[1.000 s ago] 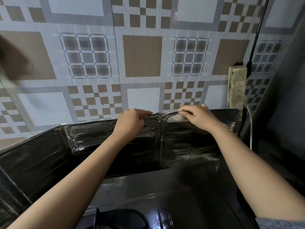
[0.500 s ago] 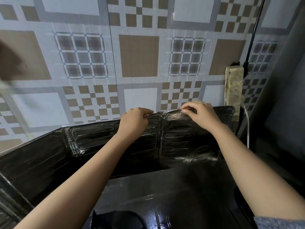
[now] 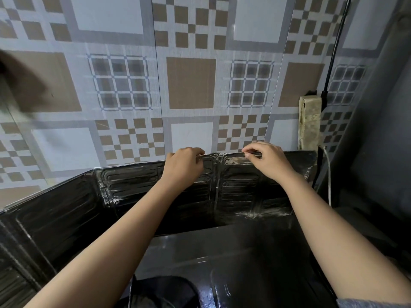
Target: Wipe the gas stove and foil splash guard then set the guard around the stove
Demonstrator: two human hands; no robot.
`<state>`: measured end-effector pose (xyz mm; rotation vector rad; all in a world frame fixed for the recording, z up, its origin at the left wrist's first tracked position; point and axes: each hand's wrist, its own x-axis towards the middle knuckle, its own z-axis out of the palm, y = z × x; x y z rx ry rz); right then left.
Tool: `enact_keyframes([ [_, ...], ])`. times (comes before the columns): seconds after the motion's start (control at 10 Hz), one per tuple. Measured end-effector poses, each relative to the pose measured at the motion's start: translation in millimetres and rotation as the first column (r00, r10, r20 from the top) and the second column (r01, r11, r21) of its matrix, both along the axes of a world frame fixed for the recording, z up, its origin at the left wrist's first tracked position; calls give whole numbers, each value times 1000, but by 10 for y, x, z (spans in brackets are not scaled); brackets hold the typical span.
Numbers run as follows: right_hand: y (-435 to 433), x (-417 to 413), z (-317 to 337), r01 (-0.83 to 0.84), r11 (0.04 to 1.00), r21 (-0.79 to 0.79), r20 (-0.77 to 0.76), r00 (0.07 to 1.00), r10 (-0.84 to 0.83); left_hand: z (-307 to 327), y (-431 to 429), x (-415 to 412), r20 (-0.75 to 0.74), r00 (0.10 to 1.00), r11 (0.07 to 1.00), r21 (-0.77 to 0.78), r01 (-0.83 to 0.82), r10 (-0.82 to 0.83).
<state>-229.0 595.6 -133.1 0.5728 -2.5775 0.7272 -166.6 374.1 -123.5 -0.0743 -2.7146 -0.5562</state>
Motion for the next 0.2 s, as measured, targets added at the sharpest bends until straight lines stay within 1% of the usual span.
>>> enact_keyframes([
  [0.1,-13,101,58,16,1000,4,36,999,-16,32,-17,64,8,1000,1000,1,22,-22],
  [0.2,-47,297,179,48,999,2,72,996,-48,139,-15,199,-23,999,999,-29,31,-32],
])
